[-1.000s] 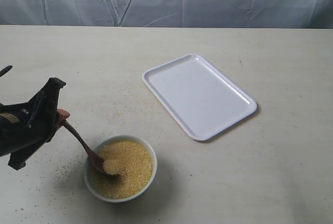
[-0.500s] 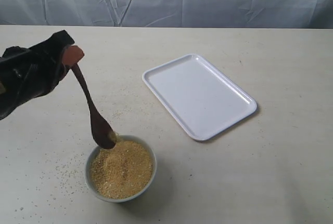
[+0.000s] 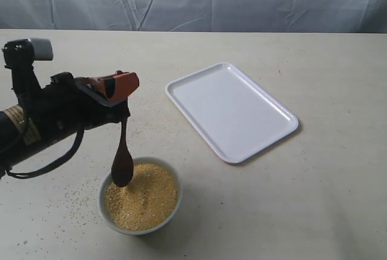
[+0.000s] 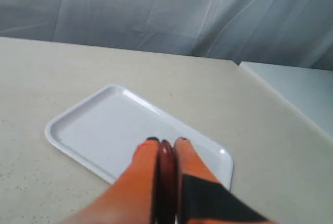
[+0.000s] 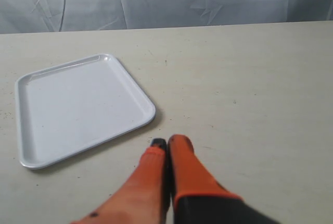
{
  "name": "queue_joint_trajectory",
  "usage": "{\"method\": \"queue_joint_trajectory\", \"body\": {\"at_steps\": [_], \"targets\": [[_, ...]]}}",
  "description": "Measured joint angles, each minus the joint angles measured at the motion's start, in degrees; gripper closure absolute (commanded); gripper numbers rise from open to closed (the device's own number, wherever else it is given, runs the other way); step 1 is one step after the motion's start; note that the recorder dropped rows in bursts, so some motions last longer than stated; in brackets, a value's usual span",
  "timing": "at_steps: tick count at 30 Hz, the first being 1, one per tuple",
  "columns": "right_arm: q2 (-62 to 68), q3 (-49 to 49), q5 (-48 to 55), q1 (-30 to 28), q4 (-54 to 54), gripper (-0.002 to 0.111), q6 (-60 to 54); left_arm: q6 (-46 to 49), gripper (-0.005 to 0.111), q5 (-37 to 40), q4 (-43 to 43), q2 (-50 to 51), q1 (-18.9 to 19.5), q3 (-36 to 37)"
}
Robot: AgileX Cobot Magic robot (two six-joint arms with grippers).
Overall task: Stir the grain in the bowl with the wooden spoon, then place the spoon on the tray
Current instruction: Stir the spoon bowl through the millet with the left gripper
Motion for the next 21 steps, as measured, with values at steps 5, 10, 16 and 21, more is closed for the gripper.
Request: {"method": "queue_joint_trajectory", "body": {"at_steps": [5, 10, 16, 21], "targets": [[0.00, 0.00, 0.00, 0.00, 0.00, 0.105, 0.00, -1.77, 0.107, -4.53, 2.82, 5.08, 0.00, 0.00], [0.00, 0.00, 0.00, 0.00, 0.00, 0.105, 0.00, -6.76, 0.107, -5.00, 6.37, 6.96, 0.00, 0.00], [0.00, 0.00, 0.00, 0.00, 0.00, 0.105, 0.00, -10.61, 0.107, -10.47, 8.71, 7.04, 0.00, 0.00], [0.00, 0.00, 0.00, 0.00, 0.00, 0.105, 0.00, -11.06, 0.107, -13.17, 7.18, 6.26, 0.00, 0.00]]}}
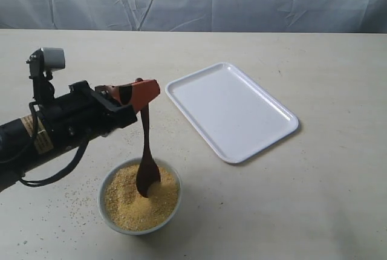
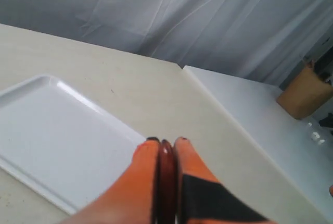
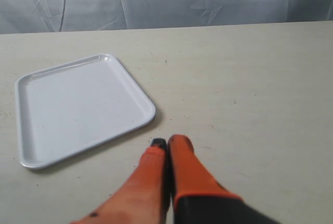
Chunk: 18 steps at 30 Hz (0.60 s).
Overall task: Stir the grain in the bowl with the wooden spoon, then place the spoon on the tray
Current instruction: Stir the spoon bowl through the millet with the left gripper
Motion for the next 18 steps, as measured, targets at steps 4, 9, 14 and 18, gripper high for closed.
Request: {"method": "queue_joint_trajectory", "body": {"at_steps": [4, 9, 14, 18], "targets": [[0.00, 0.00, 0.00, 0.00, 0.00, 0.105, 0.00, 2.90, 0.107, -0.26, -2.33, -1.10, 0.00, 0.00], [0.00, 0.00, 0.00, 0.00, 0.00, 0.105, -0.11, 10.62, 0.107, 4.57, -4.87, -1.16, 0.00, 0.00], [0.00, 0.00, 0.00, 0.00, 0.00, 0.105, -0.11, 15.20, 0.107, 10.32, -4.84, -1.24, 0.00, 0.00], [0.00, 0.00, 0.00, 0.00, 0.00, 0.105, -0.11, 14.88, 0.107, 9.02, 0.03, -1.45, 0.00, 0.00]]}}
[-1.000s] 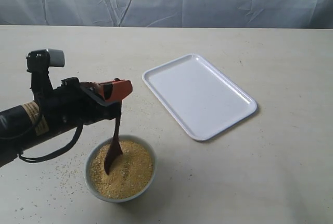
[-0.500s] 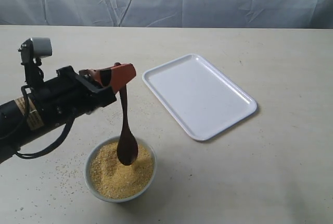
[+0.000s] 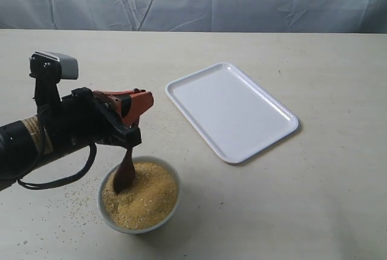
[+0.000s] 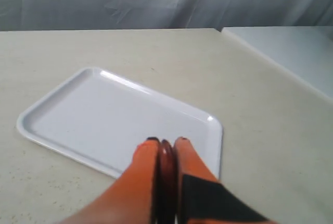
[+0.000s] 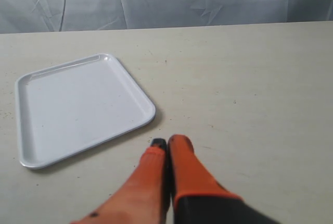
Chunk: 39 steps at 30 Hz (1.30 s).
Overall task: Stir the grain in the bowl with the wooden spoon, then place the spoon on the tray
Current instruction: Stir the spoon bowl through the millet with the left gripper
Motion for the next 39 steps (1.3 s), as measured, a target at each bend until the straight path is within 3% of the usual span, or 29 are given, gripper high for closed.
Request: {"method": "queue_joint_trajectory", "body": {"at_steps": [10, 18, 28, 39], "targets": [[0.00, 0.00, 0.00, 0.00, 0.00, 0.105, 0.00, -7.87, 0.107, -3.57, 4.09, 0.00, 0.00, 0.00], [0.00, 0.00, 0.00, 0.00, 0.00, 0.105, 0.00, -5.13, 0.107, -14.44, 3.16, 0.00, 0.00, 0.00], [0.00, 0.00, 0.00, 0.00, 0.00, 0.105, 0.00, 4.12, 0.107, -3.02, 2.15, 0.00, 0.00, 0.00], [0.00, 0.00, 0.00, 0.00, 0.00, 0.105, 0.00, 1.92, 0.107, -3.16, 5.81, 4.09, 0.00, 0.00]]}}
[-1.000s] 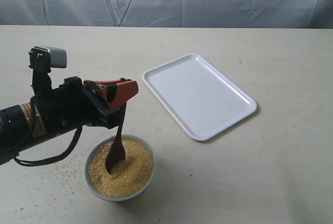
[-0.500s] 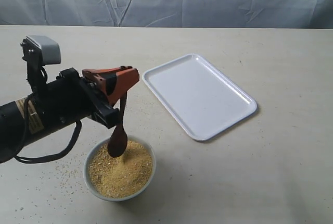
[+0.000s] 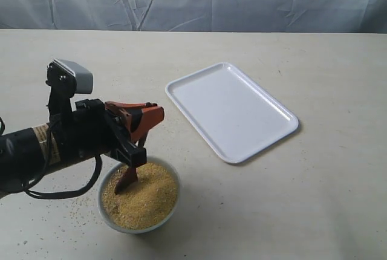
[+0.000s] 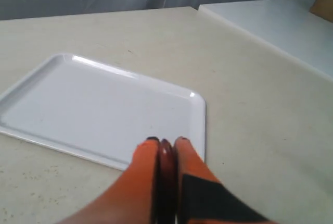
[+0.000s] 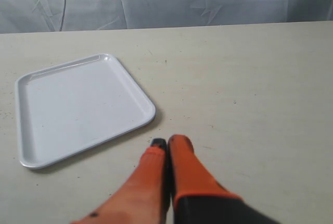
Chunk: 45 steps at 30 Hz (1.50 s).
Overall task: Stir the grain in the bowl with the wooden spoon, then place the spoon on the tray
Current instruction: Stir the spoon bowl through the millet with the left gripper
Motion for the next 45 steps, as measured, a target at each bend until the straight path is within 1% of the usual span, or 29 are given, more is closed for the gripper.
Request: {"method": "queue_joint_trajectory", "body": {"at_steps": [6, 11, 18, 25, 31, 35, 38, 45], "targets": [[0.00, 0.00, 0.00, 0.00, 0.00, 0.105, 0.00, -1.62, 0.107, -5.05, 2.59, 1.45, 0.00, 0.00], [0.00, 0.00, 0.00, 0.00, 0.00, 0.105, 0.00, -2.86, 0.107, -9.68, 2.32, 1.55, 0.00, 0.00], [0.00, 0.00, 0.00, 0.00, 0.00, 0.105, 0.00, -3.89, 0.107, -9.71, 0.11, -1.24, 0.00, 0.00], [0.00, 0.00, 0.00, 0.00, 0.00, 0.105, 0.00, -4.20, 0.107, -9.70, -6.44, -4.84, 0.00, 0.11], [0.00, 0.00, 0.00, 0.00, 0.00, 0.105, 0.00, -4.20, 0.107, -5.48, -9.63, -2.76, 0.00, 0.11], [0.00, 0.00, 0.00, 0.00, 0.00, 0.105, 0.00, -4.20, 0.107, -5.95, -8.84, 0.66, 0.00, 0.11], [0.00, 0.00, 0.00, 0.00, 0.00, 0.105, 0.00, -5.06, 0.107, -6.72, -6.45, 2.05, 0.00, 0.11], [0.00, 0.00, 0.00, 0.00, 0.00, 0.105, 0.00, -10.43, 0.107, -3.41, -0.99, 2.27, 0.00, 0.11]]}}
